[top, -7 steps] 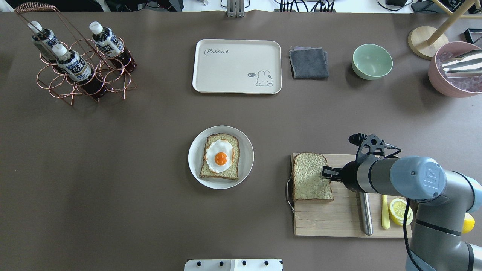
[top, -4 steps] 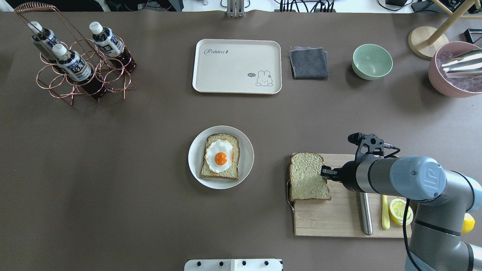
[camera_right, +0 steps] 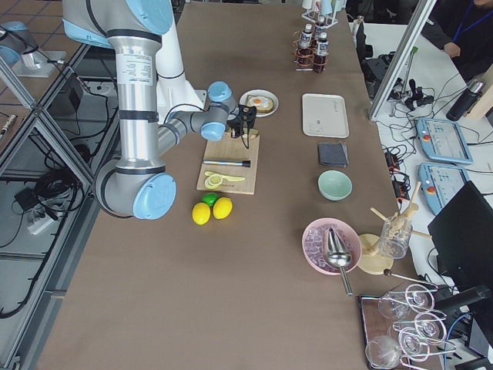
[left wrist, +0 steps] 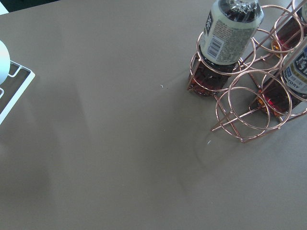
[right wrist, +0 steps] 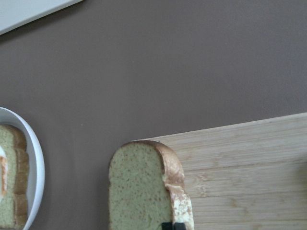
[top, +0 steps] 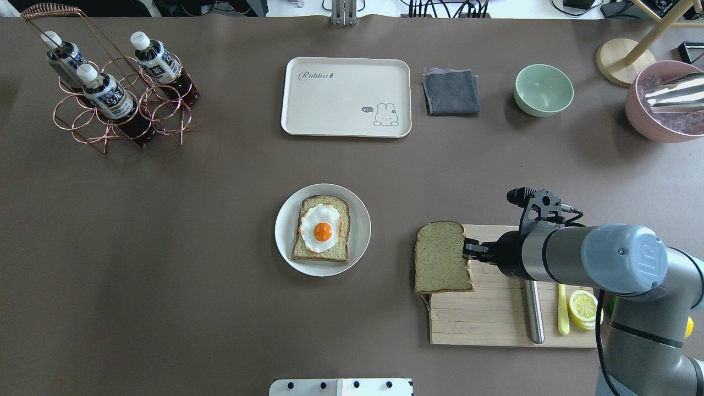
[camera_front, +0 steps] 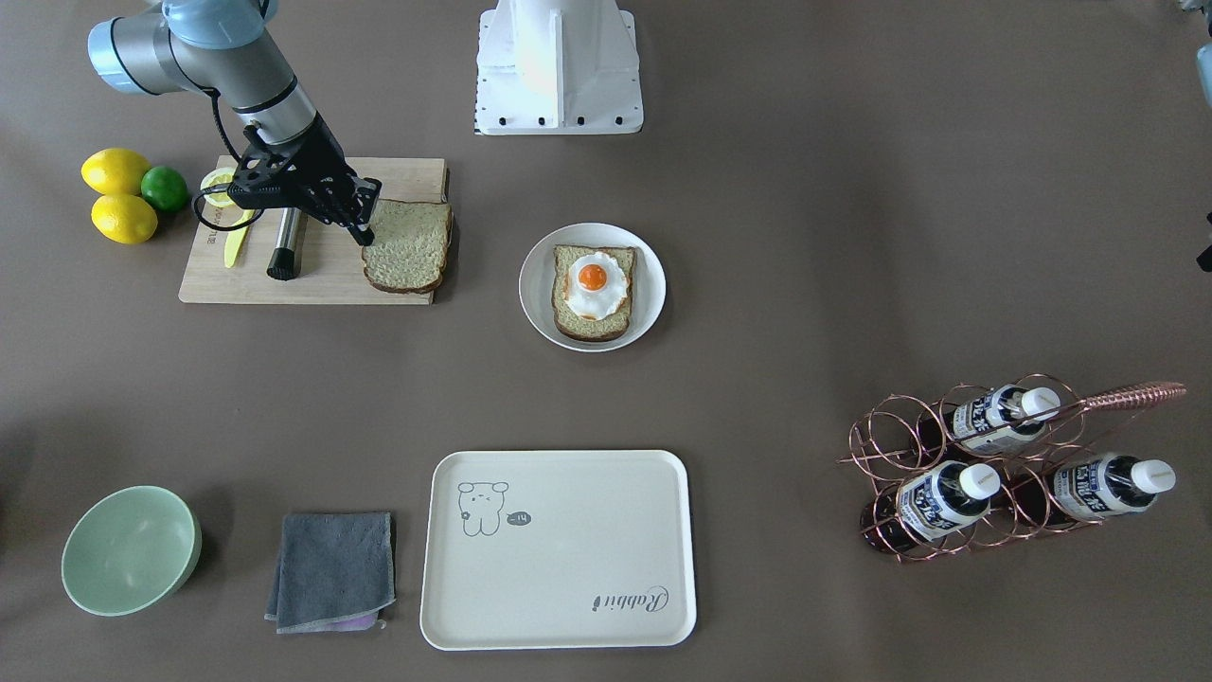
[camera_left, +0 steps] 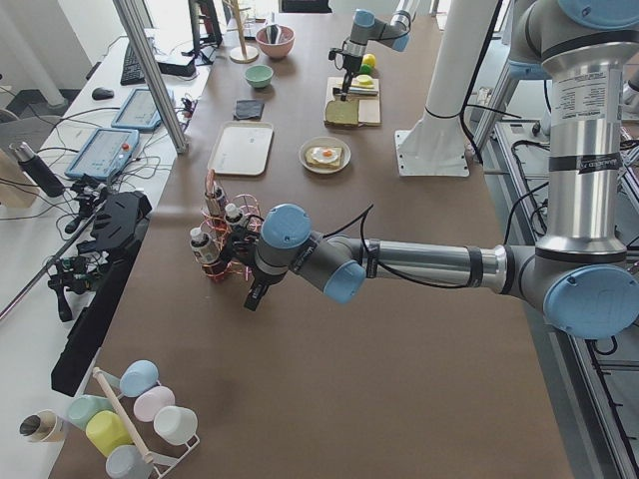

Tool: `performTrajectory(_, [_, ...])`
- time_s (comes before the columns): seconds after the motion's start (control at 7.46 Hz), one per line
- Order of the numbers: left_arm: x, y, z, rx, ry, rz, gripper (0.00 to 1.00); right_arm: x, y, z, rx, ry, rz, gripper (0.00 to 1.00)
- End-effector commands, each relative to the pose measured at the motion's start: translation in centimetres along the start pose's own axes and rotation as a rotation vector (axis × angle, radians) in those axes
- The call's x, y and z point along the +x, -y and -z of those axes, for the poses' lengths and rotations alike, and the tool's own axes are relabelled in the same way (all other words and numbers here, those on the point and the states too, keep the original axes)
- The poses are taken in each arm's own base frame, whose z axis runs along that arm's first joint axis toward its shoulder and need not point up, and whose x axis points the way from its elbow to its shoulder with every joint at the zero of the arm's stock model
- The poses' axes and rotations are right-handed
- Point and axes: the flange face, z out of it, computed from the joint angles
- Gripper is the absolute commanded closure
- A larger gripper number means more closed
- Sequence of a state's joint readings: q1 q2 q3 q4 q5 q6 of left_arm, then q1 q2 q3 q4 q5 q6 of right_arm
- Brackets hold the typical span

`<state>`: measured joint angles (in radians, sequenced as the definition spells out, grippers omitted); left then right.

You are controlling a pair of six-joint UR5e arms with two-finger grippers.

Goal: Make sandwich and place on tray
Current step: 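Lift the bread slice with the right gripper over the egg toast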

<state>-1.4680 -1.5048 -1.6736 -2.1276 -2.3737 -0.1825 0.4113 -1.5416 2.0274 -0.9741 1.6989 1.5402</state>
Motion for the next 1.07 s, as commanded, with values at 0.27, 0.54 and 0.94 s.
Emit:
performTrajectory(0.27, [-0.1,0.0,0.0,-0.001,0.001,0.001,0.02,-6.4,1.7,2.9,0.029,0.14,-0.039,1.0])
performTrajectory(0.54, [0.0,0.0,-0.1,-0.002,-0.001,0.003,0.02,-10.0,2.5,4.0,0.034,0.205,-0.074,1.0])
performTrajectory(0.94, [0.1,-0.1,-0.2,-0.006,-0.006,0.006,0.02,-17.7,2.7,3.8,0.031,0.228,-0.144,1.0])
